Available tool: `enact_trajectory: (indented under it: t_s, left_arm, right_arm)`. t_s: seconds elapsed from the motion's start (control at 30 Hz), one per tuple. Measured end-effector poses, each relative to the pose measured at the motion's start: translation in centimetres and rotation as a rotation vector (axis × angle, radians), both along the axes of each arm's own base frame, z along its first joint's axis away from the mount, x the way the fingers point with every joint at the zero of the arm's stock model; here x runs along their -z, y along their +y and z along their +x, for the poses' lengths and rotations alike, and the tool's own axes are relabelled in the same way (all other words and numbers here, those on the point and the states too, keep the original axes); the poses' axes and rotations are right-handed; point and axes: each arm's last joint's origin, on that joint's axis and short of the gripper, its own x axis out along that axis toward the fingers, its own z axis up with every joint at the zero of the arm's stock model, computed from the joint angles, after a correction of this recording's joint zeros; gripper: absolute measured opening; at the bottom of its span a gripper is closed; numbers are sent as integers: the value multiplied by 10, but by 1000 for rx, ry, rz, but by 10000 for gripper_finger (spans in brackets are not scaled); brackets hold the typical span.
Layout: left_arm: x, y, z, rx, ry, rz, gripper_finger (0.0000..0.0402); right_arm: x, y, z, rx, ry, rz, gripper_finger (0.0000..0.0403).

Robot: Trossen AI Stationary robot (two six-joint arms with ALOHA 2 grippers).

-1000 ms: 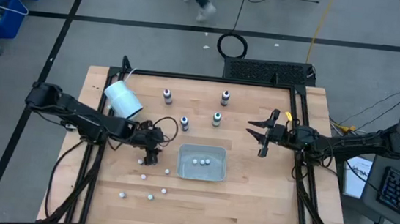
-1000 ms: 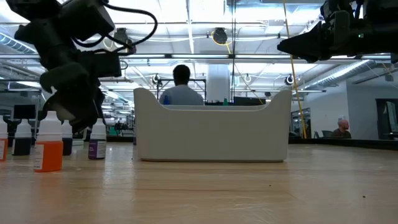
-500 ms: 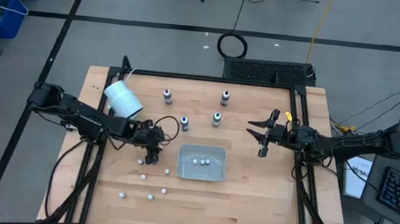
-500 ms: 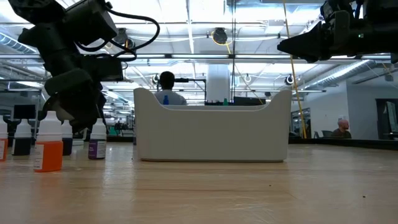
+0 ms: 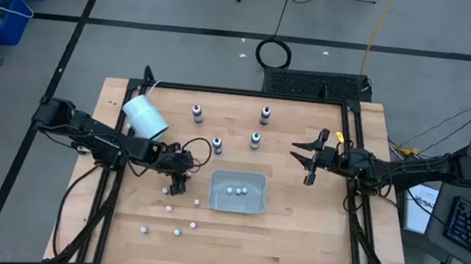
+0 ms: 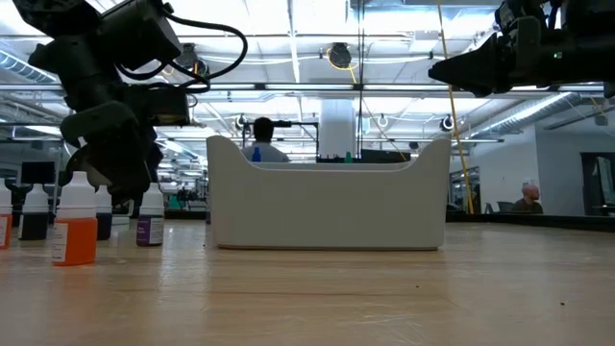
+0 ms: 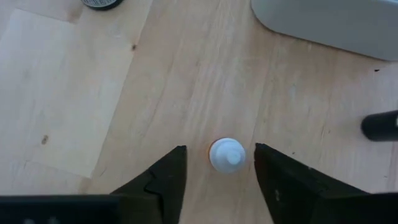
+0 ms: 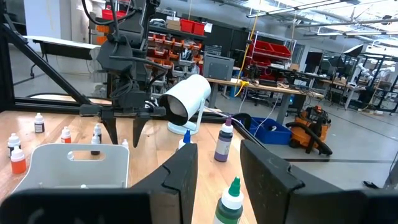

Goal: Pick & Place food coloring
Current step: Put the orange food coloring bottle into the bin

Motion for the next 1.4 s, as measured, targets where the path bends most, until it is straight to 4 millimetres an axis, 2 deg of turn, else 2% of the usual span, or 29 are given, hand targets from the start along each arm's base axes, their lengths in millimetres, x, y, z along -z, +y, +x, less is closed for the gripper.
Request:
enact_trajectory:
  t_s: [0.2, 0.37, 0.83, 1.0, 1.23, 1.4]
  left_arm:
    - [0, -1, 0, 27, 1, -8, 110]
    - [0, -1, 1, 41, -6, -15, 76]
    - [-5, -1, 4, 68, -16, 18, 91]
    - [-30, -4, 17, 131, -36, 40, 91]
    - [-91, -16, 35, 225, -48, 100, 92]
    - [-136, -23, 46, 269, -158, 142, 92]
  right_arm:
    - [0, 0, 0, 0, 3, 0, 114]
    - [1, 0, 0, 0, 13, 0, 114]
    - [1, 0, 0, 0, 15, 2, 114]
    - [1, 0, 0, 0, 14, 3, 114]
    - [1, 0, 0, 0, 14, 3, 114]
    - [1, 0, 0, 0, 14, 3, 114]
